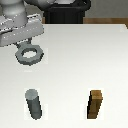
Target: Put the loop with the handle onto the peg.
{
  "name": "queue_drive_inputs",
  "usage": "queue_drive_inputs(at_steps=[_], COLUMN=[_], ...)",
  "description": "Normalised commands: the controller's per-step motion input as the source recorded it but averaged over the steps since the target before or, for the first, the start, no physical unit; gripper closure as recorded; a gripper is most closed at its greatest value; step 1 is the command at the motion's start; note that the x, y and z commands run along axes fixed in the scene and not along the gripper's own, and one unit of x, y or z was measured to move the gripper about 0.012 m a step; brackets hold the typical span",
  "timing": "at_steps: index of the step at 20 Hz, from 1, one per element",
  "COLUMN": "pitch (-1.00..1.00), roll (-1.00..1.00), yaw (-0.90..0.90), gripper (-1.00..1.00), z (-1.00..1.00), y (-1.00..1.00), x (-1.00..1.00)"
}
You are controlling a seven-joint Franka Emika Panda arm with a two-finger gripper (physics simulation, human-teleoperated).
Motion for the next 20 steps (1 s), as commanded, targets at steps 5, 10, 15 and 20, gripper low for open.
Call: queue_drive_inputs(at_steps=[5,10,15,20], pitch=[0.0,0.0,0.0,0.0], roll=[0.0,0.0,0.0,0.0], yaw=[0.0,0.0,0.0,0.0], gripper=[1.0,1.0,1.0,1.0], z=[0.4,0.0,0.0,0.0], y=[0.0,0.0,0.0,0.0], x=[0.4,0.2,0.8,1.0])
